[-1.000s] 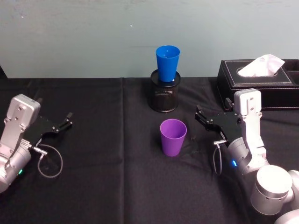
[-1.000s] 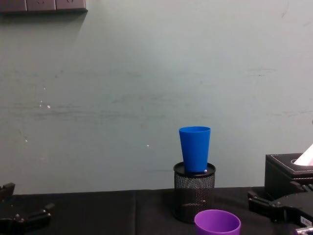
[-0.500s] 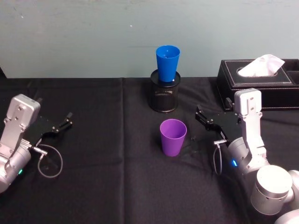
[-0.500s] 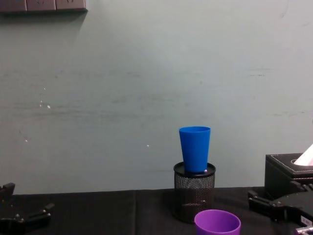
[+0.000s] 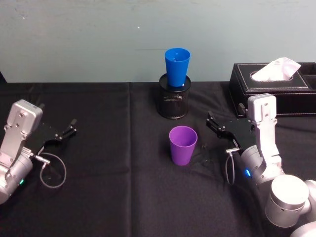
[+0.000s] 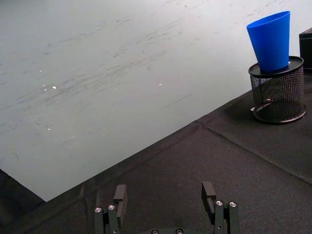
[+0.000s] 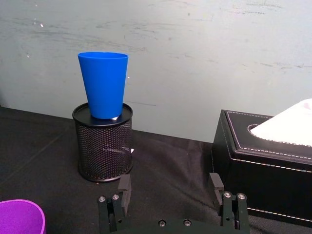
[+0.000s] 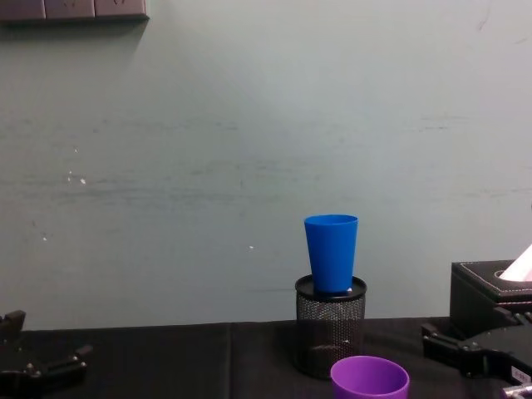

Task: Pick up one cup with a gripper and tap it against the other cup.

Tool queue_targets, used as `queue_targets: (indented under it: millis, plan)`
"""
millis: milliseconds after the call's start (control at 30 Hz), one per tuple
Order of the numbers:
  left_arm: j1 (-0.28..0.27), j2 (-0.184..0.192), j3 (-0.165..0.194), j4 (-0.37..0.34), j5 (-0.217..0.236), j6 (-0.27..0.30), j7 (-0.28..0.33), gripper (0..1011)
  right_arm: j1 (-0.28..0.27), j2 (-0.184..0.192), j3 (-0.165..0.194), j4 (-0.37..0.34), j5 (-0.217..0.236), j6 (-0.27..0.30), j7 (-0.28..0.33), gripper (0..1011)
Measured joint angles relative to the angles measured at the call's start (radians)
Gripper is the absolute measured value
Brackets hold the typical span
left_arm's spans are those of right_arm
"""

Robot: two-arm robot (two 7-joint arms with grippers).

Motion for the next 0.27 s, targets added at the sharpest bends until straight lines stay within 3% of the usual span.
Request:
queue_targets:
  millis: [267]
  plan:
    - [0.0,0.0,0.0,0.0,0.0,0.0,0.0,1000,0.0,0.0,0.0,0.0,0.0,0.0,0.0,1003]
